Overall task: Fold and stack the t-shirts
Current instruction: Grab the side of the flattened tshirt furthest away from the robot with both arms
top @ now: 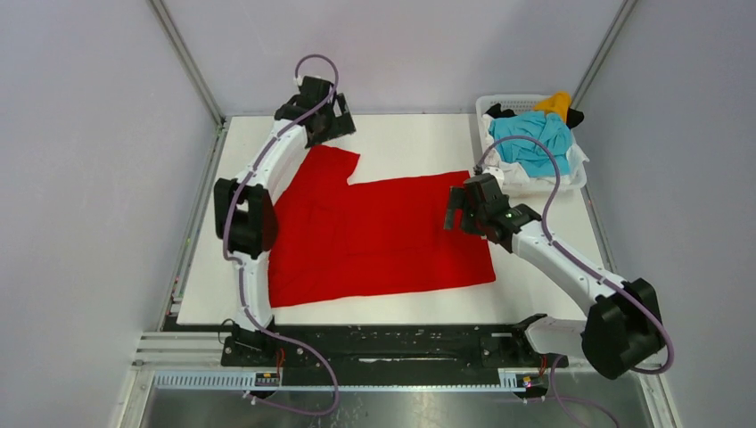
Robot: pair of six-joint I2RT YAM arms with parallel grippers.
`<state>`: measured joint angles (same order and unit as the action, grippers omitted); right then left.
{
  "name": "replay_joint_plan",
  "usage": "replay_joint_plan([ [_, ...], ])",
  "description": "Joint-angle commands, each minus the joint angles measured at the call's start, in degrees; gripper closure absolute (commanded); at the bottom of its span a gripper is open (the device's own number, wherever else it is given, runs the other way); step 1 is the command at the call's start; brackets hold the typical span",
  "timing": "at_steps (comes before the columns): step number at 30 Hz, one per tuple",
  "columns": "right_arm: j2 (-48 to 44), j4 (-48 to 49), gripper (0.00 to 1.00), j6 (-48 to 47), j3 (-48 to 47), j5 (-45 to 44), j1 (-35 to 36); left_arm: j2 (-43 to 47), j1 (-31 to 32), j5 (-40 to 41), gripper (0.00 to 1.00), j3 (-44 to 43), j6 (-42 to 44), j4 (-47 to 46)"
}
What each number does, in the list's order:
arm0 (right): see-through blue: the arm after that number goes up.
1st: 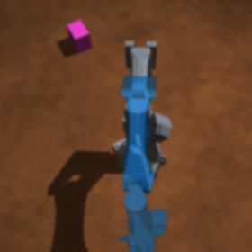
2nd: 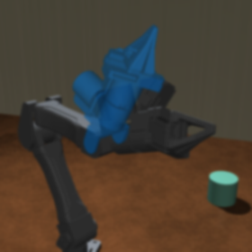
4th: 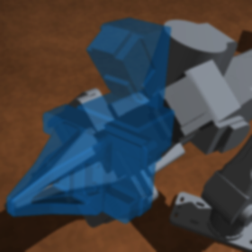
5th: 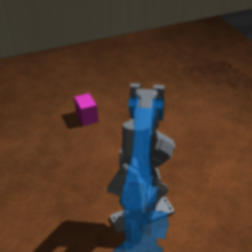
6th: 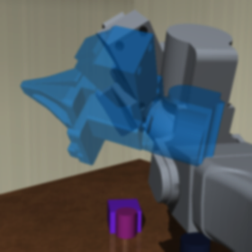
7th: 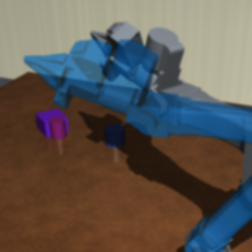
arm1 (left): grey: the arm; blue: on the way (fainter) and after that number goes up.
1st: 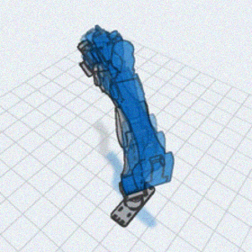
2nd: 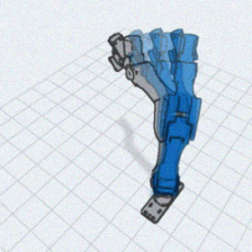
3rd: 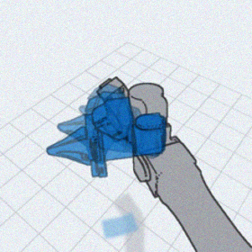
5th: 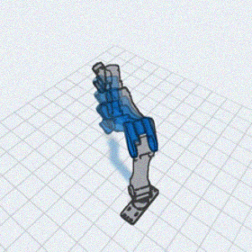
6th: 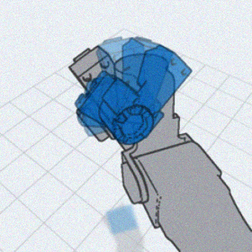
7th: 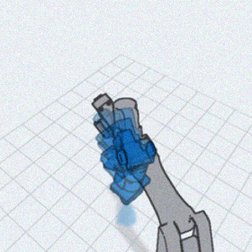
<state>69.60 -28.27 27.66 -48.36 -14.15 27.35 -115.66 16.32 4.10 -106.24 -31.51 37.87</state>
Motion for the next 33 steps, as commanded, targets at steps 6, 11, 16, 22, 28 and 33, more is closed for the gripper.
replay_joint_plan([
  [6,11.59,1.45,0.01,-4.49,-10.66,-0.57,0.20,-22.49,-4.88,10.01,0.01,-28.53,11.53,-0.85],
  [11,15.10,0.62,0.00,-5.08,-11.90,-0.53,-0.19,-25.24,-7.66,3.38,0.01,-27.30,6.89,-5.09],
  [16,16.37,-0.73,0.01,-5.50,-12.54,-0.06,-0.42,-29.27,-9.70,-2.16,0.01,-27.71,0.78,-6.41],
  [22,15.34,-1.15,0.01,-6.14,-11.62,-1.01,-0.54,-33.08,-11.25,-8.51,0.01,-27.64,-4.17,-8.68],
  [28,15.44,-1.41,0.00,-5.90,-11.41,-0.93,-0.53,-33.95,-11.31,-17.39,0.01,-26.35,-5.19,-9.83],
  [33,15.54,-1.35,0.01,-6.01,-11.39,-0.77,-0.55,-30.04,-9.94,-17.84,0.02,-21.66,-0.16,-5.65],
])
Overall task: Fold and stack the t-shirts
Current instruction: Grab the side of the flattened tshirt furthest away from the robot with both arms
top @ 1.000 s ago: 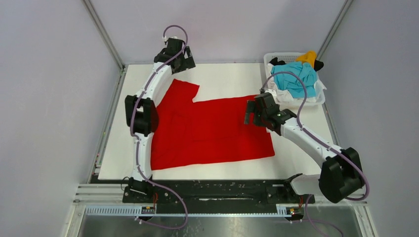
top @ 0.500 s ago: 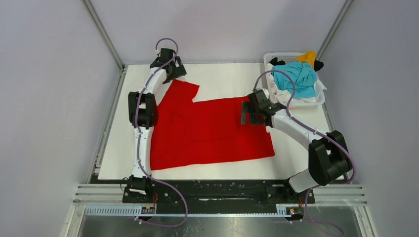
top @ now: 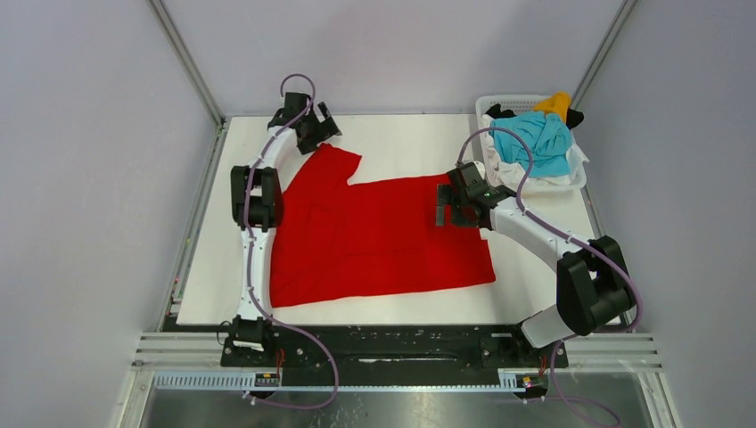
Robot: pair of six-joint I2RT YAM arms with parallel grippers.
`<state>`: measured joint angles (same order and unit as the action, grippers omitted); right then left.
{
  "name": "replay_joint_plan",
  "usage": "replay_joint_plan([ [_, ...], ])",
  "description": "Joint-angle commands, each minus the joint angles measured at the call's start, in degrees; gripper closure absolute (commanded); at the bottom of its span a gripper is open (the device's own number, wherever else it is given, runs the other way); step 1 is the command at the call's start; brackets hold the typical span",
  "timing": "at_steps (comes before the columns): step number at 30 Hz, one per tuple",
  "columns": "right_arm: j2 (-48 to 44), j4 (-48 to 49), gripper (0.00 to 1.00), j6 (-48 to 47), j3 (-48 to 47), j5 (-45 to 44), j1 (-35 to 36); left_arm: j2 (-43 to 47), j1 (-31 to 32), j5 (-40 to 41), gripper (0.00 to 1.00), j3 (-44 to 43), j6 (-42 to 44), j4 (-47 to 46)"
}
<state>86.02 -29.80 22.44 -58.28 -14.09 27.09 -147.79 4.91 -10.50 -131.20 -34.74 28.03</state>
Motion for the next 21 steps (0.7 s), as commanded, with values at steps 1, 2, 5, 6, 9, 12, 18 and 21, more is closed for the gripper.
replay_joint_plan([
  [1,-0.78,0.15,0.01,-0.77,-1.47,-0.71,-0.29,2.98,2.08,-0.63,0.02,3.85,4.55,6.23],
  [2,-0.72,0.17,0.01,-0.81,-1.48,-0.67,-0.29,3.84,2.90,3.05,0.02,4.14,6.18,8.20],
  [5,-0.52,0.13,0.00,-0.75,-1.41,-0.19,-0.32,4.99,6.14,16.74,0.04,3.55,9.85,14.71],
  [6,-0.59,0.15,0.00,-0.63,-1.28,-0.02,-0.25,4.81,7.03,19.83,0.06,2.78,11.01,16.91],
  [9,-0.65,0.43,0.01,-0.40,-0.90,0.33,-0.29,3.24,8.43,23.50,0.23,0.42,12.49,18.45],
  [12,-0.87,0.35,0.01,-0.30,-0.42,0.09,-0.30,1.13,8.45,23.28,0.47,-2.43,11.52,19.28],
  [18,-0.45,-0.50,0.01,-0.27,-0.69,-2.09,-0.35,0.21,8.24,24.55,0.56,-4.60,10.68,18.90],
  [21,1.08,-1.16,0.00,-0.30,-2.18,-2.60,-0.37,1.28,7.48,24.84,0.59,-4.46,10.12,17.78],
])
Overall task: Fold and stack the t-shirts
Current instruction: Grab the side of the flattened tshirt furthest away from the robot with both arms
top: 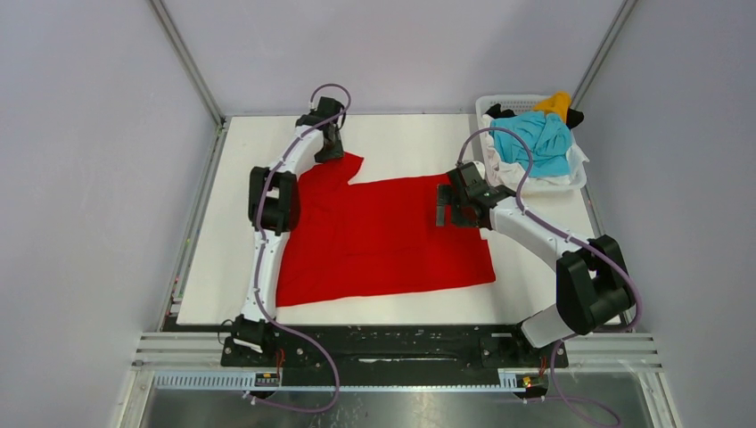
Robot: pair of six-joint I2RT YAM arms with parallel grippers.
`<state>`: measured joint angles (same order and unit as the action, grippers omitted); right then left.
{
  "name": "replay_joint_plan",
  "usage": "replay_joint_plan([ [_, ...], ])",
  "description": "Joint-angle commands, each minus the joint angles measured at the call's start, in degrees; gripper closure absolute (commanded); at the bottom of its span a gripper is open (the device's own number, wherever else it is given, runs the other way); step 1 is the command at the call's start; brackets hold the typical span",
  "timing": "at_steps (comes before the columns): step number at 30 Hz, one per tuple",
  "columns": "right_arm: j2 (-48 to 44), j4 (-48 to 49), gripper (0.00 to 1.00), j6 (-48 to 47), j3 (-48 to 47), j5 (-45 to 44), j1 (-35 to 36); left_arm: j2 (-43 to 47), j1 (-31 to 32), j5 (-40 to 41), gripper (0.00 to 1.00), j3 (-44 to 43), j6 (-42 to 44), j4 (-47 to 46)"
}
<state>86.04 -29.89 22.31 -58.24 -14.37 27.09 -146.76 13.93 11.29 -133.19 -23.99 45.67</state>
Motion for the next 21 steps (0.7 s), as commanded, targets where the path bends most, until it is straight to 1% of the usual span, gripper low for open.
replay_joint_plan([
  [1,1.69,-1.22,0.01,-0.11,-2.89,-2.29,-0.37,0.80,-1.81,3.31,0.61,-2.29,-0.63,-0.47],
  [2,2.36,-1.31,0.00,-0.07,-3.60,-2.30,-0.37,1.04,-2.02,3.23,0.64,-2.21,-0.69,-1.01],
  [3,3.11,-1.40,0.01,-0.07,-4.42,-2.33,-0.45,1.30,-2.27,2.50,0.69,-2.13,-0.49,-1.68],
  [5,4.81,-1.52,0.00,0.06,-6.36,-2.03,-0.61,1.26,-2.72,-1.20,0.83,-2.18,1.05,-3.64],
  [6,5.75,-1.78,0.00,0.05,-7.55,-1.84,-0.78,1.20,-2.79,-2.32,0.97,-2.17,1.50,-4.44],
  [7,6.73,-2.19,0.01,0.17,-8.91,-1.76,-0.95,0.97,-2.77,-3.27,1.00,-2.32,1.93,-4.79],
  [9,9.10,-3.06,0.01,0.39,-12.29,-2.45,-1.68,0.78,-2.78,-5.28,1.00,-2.76,3.51,-4.85],
  [12,13.30,-5.56,0.01,2.62,-19.90,-4.11,-3.90,1.80,-2.77,-4.98,1.00,-1.86,4.87,-5.06],
  [14,17.89,-7.88,0.01,5.05,-25.63,-3.58,-5.92,3.29,-2.78,-5.84,1.00,-0.59,6.57,-5.96],
  [17,24.07,-10.32,0.07,6.38,-34.32,-3.11,-7.68,6.98,-2.69,-7.69,1.00,3.19,8.82,-8.27],
  [21,33.33,-13.48,0.11,5.96,-46.89,-6.31,-7.89,12.61,-1.94,-9.78,1.00,9.31,12.92,-11.49],
])
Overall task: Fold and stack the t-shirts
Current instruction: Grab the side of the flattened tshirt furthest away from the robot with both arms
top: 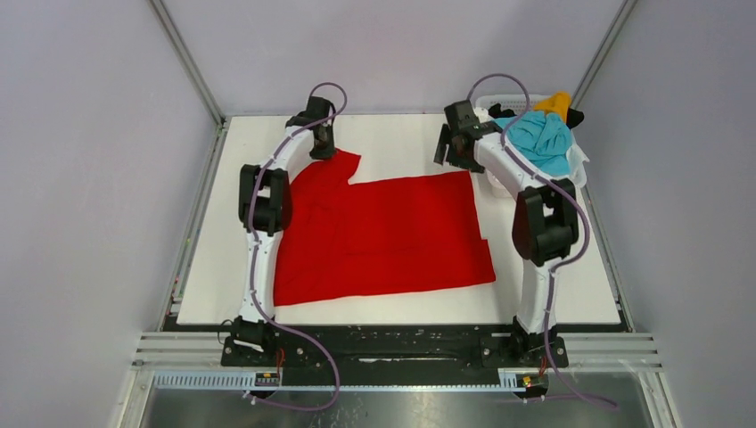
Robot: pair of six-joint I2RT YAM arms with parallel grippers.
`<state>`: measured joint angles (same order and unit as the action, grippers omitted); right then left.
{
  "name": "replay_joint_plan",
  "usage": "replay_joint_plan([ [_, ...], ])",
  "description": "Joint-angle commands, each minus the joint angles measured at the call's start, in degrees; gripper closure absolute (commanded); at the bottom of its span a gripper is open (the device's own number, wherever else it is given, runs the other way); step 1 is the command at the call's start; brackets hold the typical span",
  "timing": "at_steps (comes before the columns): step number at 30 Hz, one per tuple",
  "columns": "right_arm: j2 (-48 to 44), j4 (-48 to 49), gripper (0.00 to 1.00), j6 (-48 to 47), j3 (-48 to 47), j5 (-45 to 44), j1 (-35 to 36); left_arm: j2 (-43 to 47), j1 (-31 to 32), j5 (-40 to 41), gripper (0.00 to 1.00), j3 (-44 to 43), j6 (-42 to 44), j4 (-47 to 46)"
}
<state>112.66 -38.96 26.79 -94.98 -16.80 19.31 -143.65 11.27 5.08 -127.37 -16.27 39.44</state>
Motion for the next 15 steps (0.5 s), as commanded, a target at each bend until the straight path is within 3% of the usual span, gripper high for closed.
replay_joint_plan([
  [1,9.21,-5.73,0.12,1.52,-13.71,-4.33,-0.33,10.71,1.08,-3.43,1.00,4.70,5.96,-5.51],
  [9,28.39,-22.74,0.20,0.75,-40.91,-7.51,-1.03,18.75,2.51,-1.54,1.00,14.78,7.01,-8.60],
  [15,29.04,-23.64,0.23,1.75,-37.47,-7.71,-1.04,23.86,3.11,-2.99,1.00,22.44,7.57,-12.38],
])
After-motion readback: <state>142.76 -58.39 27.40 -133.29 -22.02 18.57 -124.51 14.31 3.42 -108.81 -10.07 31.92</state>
